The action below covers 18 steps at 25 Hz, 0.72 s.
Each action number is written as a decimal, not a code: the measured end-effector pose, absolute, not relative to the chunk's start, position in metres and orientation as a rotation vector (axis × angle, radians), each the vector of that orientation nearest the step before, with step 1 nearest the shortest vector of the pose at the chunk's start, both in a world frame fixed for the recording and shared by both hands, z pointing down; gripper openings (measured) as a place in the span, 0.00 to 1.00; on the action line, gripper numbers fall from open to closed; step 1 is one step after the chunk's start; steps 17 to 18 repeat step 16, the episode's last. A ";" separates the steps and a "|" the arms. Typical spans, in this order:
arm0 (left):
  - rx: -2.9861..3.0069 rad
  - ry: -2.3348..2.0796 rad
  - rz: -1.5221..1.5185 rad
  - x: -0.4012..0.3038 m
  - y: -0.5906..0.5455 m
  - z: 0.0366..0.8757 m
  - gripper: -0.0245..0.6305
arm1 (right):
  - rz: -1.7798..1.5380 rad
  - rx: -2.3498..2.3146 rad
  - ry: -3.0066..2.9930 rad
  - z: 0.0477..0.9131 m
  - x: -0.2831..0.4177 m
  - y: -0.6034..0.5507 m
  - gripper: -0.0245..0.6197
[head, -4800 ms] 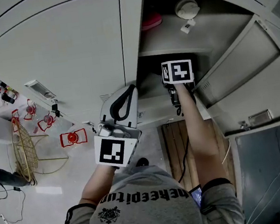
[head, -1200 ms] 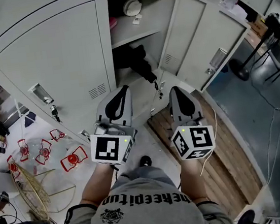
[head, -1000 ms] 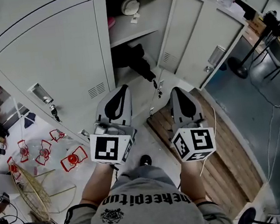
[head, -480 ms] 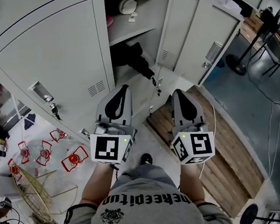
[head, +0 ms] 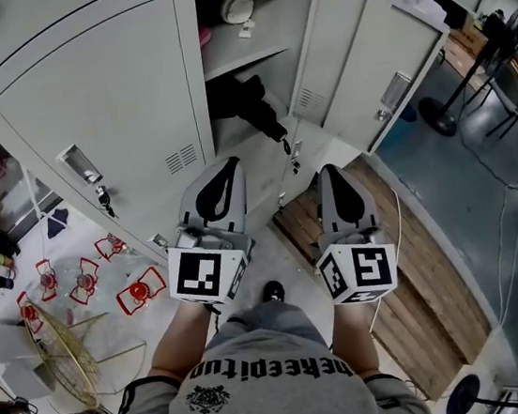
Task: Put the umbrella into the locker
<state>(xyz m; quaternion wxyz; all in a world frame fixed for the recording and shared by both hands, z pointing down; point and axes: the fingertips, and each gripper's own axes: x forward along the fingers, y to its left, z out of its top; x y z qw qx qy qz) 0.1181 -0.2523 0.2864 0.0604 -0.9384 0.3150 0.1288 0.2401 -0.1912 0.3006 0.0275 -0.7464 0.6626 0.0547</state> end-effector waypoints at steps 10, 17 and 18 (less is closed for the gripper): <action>-2.841 0.954 0.386 0.111 -0.246 0.288 0.04 | 0.147 -2.291 2.044 0.302 0.234 -0.187 0.04; -2.839 0.950 0.386 0.108 -0.242 0.287 0.04 | 0.155 -2.286 2.045 0.300 0.230 -0.183 0.04; -2.839 0.950 0.386 0.108 -0.242 0.287 0.04 | 0.155 -2.286 2.045 0.300 0.230 -0.183 0.04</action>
